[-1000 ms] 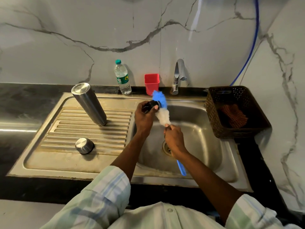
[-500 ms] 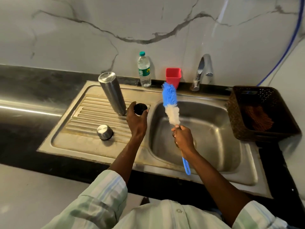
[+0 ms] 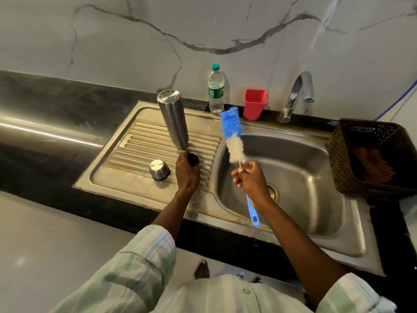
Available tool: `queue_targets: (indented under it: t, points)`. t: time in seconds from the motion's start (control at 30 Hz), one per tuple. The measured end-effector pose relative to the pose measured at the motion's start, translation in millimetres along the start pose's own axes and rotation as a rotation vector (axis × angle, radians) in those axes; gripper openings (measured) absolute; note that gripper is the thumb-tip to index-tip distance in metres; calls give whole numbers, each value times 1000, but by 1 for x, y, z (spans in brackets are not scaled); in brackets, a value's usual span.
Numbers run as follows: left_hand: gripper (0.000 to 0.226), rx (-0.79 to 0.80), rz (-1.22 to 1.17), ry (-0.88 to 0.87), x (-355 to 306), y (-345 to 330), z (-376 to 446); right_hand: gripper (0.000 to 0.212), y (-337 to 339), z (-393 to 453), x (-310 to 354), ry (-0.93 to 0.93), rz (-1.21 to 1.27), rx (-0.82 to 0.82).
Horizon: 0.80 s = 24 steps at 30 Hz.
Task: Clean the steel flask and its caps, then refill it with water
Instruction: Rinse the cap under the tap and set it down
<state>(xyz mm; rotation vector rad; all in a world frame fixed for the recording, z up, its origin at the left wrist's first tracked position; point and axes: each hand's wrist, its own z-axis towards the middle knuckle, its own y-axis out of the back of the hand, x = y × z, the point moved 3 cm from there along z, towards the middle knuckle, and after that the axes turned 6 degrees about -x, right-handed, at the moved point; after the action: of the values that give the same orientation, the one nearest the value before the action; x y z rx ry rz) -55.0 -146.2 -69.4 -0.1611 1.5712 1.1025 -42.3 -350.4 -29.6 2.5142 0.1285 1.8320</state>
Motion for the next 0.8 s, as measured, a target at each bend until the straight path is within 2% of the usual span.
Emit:
queue_targets:
  t: [0.13,0.3,0.47,0.63,0.73,0.8]
  points:
    - [61,31,25,-7,0,-1,-1,30,3,-3,5,-23,122,8]
    - [75,-15,71,-90,-13,-5,-12,23,15,0,14,51,194,172]
    - [65,-49,85,-190,-43,-17,-21,19,23,16,48,40,291,310]
    - [52,24,47,-246,-74,-36,-28,39,39,31,86,32,454,460]
    - [45,69,54,-287,-90,-49,-32,27,51,35,102,164,274,427]
    - [39,99,72,-337,-102,-55,-35,9,61,39,113,280,8,291]
